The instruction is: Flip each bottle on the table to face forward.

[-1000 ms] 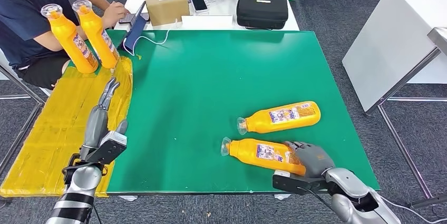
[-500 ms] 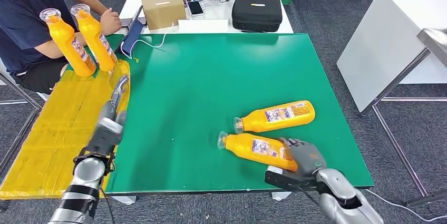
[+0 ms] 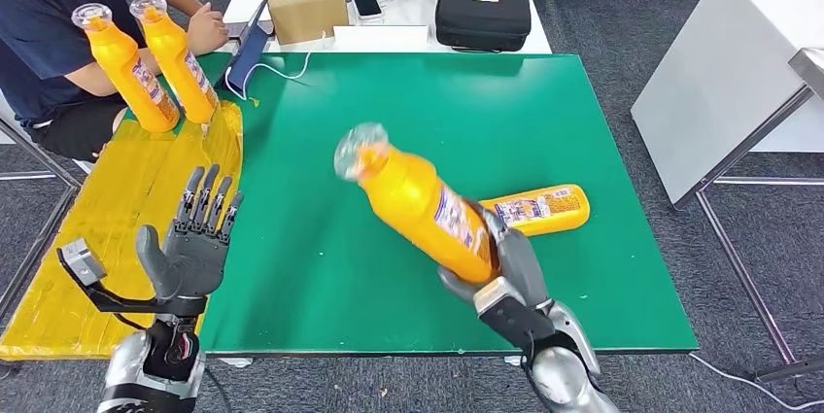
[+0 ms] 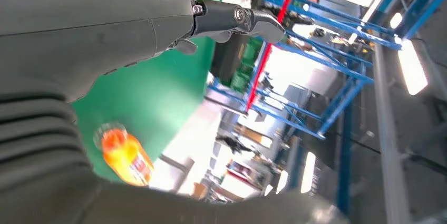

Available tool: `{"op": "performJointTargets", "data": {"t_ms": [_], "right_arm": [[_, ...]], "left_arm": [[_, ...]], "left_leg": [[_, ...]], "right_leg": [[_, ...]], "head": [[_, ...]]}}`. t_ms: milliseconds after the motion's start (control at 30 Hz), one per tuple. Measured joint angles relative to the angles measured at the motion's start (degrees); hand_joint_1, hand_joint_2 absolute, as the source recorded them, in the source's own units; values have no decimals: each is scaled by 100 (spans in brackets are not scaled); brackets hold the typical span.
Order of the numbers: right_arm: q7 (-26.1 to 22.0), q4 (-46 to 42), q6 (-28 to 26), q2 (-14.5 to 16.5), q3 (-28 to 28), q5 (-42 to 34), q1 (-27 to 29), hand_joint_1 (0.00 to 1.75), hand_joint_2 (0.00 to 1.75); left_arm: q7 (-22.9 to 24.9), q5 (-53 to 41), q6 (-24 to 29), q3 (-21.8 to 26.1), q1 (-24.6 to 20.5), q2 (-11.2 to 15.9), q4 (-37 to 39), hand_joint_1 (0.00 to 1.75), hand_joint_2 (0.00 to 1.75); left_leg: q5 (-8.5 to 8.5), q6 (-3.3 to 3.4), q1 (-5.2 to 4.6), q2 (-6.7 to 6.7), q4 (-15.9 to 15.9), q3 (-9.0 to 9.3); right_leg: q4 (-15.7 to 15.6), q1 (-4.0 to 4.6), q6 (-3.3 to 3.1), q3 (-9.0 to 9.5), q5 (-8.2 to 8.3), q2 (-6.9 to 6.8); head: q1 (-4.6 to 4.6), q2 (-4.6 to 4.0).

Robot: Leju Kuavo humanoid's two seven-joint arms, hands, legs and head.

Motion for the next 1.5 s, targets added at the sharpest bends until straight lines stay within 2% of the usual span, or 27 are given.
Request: {"op": "performJointTargets", "data": {"t_ms": [233,433,567,933,1333,1467,1500], "right_arm": [[366,129,-78,696,434,18,-660,175,175],[597,946,-106,1172,834,-33,-1200,175,175],[721,1478,-72,1409,1127,165,-1412,175,175],[847,2439,-103,1671,1610,575,-1588,175,175],[841,2750,-75,1748,1751,786,-1593,175,175],[852,2847,-72,1784,1906,1049,-1583,175,175],[855,2868,-72,1792,1956,1092,-1575,175,175]], "left_arm": [[48,-133,108,-560,186,-135,-392,0,175],[-1,-235,185,-1200,169,-165,-628,0,175],[-105,-380,308,-1462,94,-168,-737,0,175],[-189,-481,408,-1421,91,-150,-778,0,175],[-197,-592,487,-1292,87,-146,-770,0,175],[-235,-755,653,-1219,88,-146,-763,175,175],[-255,-768,666,-1191,88,-145,-760,175,175]], "left_leg": [[6,0,2,-1,0,-7],[8,-1,3,-2,0,-9],[7,-1,3,-2,0,-11],[7,-1,3,-2,0,-20],[7,-1,3,-2,0,-28],[7,-2,3,-1,0,-29],[7,-2,3,0,0,-29]], "right_leg": [[1,2,1,-6,1,-1],[2,2,0,-7,1,-1],[2,2,0,-8,0,-2],[1,2,-2,-24,0,-2],[1,2,-1,-34,0,-1],[1,2,-2,-37,-1,0],[1,2,-2,-37,-1,0]], "head": [[-1,0],[-1,0],[-1,0],[-1,0],[-1,0],[-1,0],[-2,0]]}}
